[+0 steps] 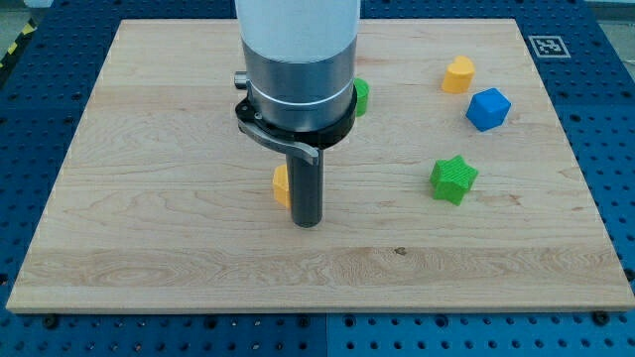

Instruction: Place the yellow hexagon top left to the green star

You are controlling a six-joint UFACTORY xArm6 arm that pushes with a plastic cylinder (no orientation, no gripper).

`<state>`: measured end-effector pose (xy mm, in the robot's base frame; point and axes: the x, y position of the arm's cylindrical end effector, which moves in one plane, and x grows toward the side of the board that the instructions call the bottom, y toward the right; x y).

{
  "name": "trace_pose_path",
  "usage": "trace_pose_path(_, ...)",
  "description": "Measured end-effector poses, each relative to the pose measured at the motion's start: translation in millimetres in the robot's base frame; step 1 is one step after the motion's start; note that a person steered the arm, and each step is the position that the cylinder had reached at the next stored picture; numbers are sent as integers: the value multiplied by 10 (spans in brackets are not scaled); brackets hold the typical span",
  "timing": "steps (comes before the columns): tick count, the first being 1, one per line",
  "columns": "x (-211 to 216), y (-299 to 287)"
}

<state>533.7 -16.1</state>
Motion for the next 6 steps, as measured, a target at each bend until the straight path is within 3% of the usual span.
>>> trace_pose_path(2, 252, -151)
trace_pose_path(3, 229, -530)
trace_pose_path(6, 36, -480)
